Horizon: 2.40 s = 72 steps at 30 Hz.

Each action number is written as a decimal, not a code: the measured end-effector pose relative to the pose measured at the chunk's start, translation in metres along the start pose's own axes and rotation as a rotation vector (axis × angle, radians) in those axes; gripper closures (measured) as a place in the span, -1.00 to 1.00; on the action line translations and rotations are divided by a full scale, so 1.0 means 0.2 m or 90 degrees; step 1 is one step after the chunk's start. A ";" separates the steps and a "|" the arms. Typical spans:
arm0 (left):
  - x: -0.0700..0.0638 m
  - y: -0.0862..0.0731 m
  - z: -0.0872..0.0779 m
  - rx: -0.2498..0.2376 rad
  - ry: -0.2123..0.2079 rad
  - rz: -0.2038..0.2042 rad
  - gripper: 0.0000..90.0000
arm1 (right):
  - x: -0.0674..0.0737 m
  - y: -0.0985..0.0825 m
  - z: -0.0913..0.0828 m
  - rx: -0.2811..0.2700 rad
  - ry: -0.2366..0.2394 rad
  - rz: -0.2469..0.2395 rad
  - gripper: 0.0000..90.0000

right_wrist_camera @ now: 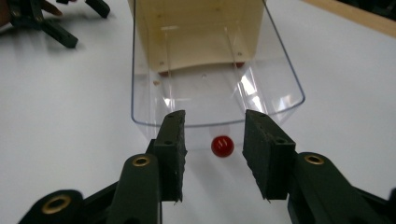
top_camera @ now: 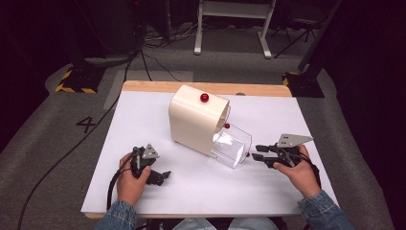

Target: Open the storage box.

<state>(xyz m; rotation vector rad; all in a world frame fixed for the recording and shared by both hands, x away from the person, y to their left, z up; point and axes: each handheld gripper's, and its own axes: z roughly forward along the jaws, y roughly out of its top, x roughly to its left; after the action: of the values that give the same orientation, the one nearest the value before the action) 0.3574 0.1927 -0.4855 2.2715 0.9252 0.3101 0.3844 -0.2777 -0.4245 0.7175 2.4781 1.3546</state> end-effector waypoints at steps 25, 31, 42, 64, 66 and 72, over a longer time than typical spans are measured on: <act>0.00 0.00 0.00 -0.003 0.000 -0.003 -1.00 | 0.00 0.41 0.25 -0.053 0.034 -0.036 0.37; 0.00 0.00 0.00 -0.004 0.001 -0.002 -1.00 | -0.01 0.43 0.33 -0.067 0.041 -0.045 0.48; 0.00 0.00 0.00 -0.003 0.001 -0.002 -1.00 | -0.02 0.43 0.33 -0.075 0.035 -0.053 0.65; 0.00 0.00 0.00 0.000 0.000 0.000 -1.00 | -0.01 0.33 0.09 -0.072 0.018 -0.052 0.65; 0.00 0.00 0.00 -0.001 0.000 0.000 -1.00 | -0.02 0.32 0.07 -0.073 0.018 -0.049 0.65; 0.00 0.00 0.00 -0.002 0.001 -0.002 -1.00 | -0.02 0.29 0.00 -0.074 0.013 -0.050 0.65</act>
<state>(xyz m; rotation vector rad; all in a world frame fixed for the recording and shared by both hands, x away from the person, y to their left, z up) 0.3569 0.1927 -0.4858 2.2669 0.9290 0.3113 0.4054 -0.2524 -0.3765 0.5779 2.3924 1.4693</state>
